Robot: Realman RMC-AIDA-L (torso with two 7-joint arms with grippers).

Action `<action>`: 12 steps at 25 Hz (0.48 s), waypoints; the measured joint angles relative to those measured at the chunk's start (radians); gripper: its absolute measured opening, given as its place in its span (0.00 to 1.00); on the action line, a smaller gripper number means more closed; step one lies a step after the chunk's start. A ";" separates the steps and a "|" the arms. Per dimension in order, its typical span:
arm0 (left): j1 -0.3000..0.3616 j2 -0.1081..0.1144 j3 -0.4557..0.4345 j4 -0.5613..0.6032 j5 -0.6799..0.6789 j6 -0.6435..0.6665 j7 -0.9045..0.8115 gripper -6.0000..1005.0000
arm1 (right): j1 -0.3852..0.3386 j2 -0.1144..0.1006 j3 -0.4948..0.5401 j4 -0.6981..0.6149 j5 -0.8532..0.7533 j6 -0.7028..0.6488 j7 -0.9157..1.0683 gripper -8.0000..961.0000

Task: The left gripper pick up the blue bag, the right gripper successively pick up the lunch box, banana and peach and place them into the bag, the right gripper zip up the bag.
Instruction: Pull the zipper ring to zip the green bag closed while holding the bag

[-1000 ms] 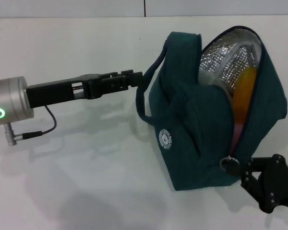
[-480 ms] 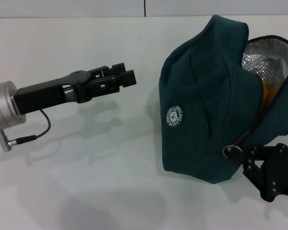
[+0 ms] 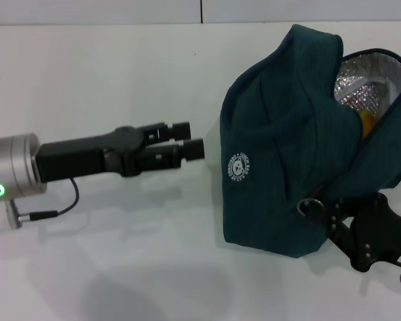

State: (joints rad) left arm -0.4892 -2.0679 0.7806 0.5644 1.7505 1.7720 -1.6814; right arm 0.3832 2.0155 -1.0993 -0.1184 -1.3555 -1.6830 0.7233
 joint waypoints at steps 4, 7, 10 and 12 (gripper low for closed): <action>0.031 0.001 0.005 0.000 0.030 0.005 0.048 0.88 | 0.025 0.000 -0.006 -0.001 -0.005 0.013 0.020 0.02; 0.065 0.002 0.005 0.000 0.048 0.002 0.091 0.88 | 0.042 0.000 -0.010 -0.005 -0.012 0.016 0.037 0.02; 0.090 -0.002 0.004 0.000 0.083 0.000 0.149 0.88 | 0.052 0.001 -0.015 -0.024 -0.013 0.019 0.050 0.02; 0.110 -0.011 0.003 0.000 0.098 -0.003 0.202 0.88 | 0.067 0.001 -0.018 -0.032 -0.013 0.026 0.067 0.02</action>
State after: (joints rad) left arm -0.3792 -2.0787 0.7838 0.5645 1.8485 1.7690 -1.4795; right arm 0.4504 2.0166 -1.1174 -0.1506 -1.3686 -1.6574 0.7900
